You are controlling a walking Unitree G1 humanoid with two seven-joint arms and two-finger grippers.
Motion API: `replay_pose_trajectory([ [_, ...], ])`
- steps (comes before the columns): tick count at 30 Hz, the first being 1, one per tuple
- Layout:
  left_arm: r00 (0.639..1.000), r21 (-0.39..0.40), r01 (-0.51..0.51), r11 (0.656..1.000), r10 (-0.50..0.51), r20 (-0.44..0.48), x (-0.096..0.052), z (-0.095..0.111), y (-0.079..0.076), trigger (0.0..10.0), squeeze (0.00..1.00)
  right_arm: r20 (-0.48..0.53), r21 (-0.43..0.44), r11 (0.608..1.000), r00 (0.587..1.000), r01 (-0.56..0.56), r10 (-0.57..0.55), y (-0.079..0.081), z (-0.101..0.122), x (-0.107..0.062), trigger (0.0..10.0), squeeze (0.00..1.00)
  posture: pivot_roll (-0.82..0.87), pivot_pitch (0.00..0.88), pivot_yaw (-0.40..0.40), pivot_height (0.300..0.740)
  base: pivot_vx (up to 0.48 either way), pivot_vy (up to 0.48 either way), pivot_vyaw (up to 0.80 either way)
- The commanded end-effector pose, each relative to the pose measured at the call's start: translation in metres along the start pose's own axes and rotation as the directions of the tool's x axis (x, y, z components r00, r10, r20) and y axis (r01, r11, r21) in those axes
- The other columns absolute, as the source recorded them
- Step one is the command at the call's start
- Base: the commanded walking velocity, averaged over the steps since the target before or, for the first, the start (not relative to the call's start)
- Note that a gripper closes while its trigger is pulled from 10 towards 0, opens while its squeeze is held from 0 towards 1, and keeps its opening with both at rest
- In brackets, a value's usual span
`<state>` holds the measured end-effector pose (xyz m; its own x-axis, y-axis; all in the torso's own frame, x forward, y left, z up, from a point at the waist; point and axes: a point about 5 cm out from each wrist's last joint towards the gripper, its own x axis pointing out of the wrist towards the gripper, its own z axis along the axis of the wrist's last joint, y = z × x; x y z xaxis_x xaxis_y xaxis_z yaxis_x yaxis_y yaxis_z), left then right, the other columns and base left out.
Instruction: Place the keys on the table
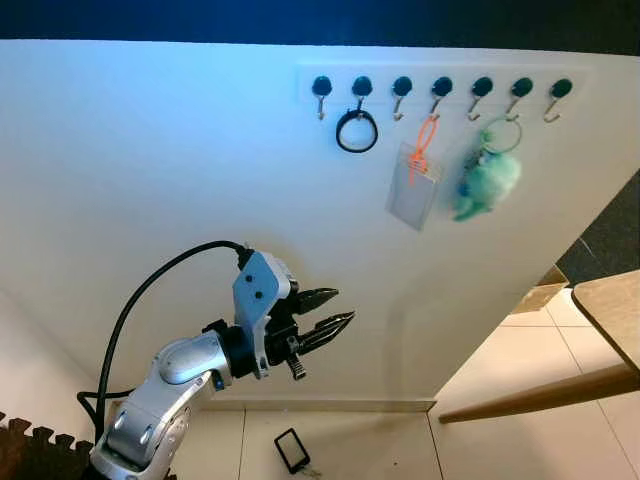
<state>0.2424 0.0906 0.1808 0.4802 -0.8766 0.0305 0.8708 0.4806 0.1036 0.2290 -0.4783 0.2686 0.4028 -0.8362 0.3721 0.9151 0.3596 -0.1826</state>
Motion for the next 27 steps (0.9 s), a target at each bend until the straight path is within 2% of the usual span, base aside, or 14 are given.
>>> replay_pose_trajectory([
  [1,1.000,-0.004,0.012,1.000,-0.012,0.011,0.001,0.001,-0.002,10.0,0.00,-0.014,0.005,1.000,1.000,0.023,-0.023,-0.008,0.000,0.003,10.0,0.00,0.05,0.111,-0.009,0.740,0.000,0.000,0.00],
  [6,1.000,-0.007,0.019,1.000,-0.019,0.014,0.003,0.001,-0.003,10.0,0.00,-0.047,-0.032,0.997,0.996,0.069,-0.070,-0.031,-0.005,0.008,10.0,0.00,0.05,0.110,-0.006,0.740,0.000,0.000,0.00],
  [14,1.000,-0.009,0.025,1.000,-0.025,0.014,0.004,0.001,-0.003,10.0,0.00,-0.063,-0.040,0.994,0.993,0.099,-0.101,-0.045,-0.008,0.009,10.0,0.00,0.05,0.111,0.000,0.740,0.000,0.000,0.00],
  [15,1.000,-0.009,0.026,1.000,-0.026,0.014,0.004,0.001,-0.003,10.0,0.00,-0.060,-0.042,0.993,0.992,0.109,-0.111,-0.048,-0.007,0.011,10.0,0.24,0.05,0.110,0.001,0.740,0.000,0.000,0.00],
  [19,1.000,-0.010,0.029,1.000,-0.029,0.013,0.004,0.001,-0.003,10.0,0.00,-0.053,-0.046,0.991,0.991,0.123,-0.126,-0.052,-0.004,0.013,10.0,0.20,0.04,0.109,0.001,0.740,0.000,0.000,0.00],
  [22,0.999,-0.010,0.030,0.999,-0.030,0.013,0.004,0.001,-0.003,10.0,0.00,-0.049,-0.047,0.990,0.990,0.129,-0.132,-0.055,-0.001,0.014,10.0,0.23,0.05,0.107,0.001,0.740,0.000,0.000,0.00],
  [23,0.999,-0.010,0.031,0.999,-0.031,0.013,0.004,0.001,-0.003,10.0,0.00,-0.045,-0.042,0.990,0.989,0.136,-0.138,-0.057,0.001,0.015,10.0,1.00,0.05,0.104,0.000,0.740,0.000,0.000,0.00],
  [27,0.999,-0.010,0.032,0.999,-0.032,0.013,0.004,0.000,-0.004,10.0,0.00,-0.038,-0.036,0.988,0.988,0.148,-0.150,-0.060,0.004,0.017,10.0,1.00,0.05,0.103,-0.001,0.740,0.000,0.000,0.00],
])
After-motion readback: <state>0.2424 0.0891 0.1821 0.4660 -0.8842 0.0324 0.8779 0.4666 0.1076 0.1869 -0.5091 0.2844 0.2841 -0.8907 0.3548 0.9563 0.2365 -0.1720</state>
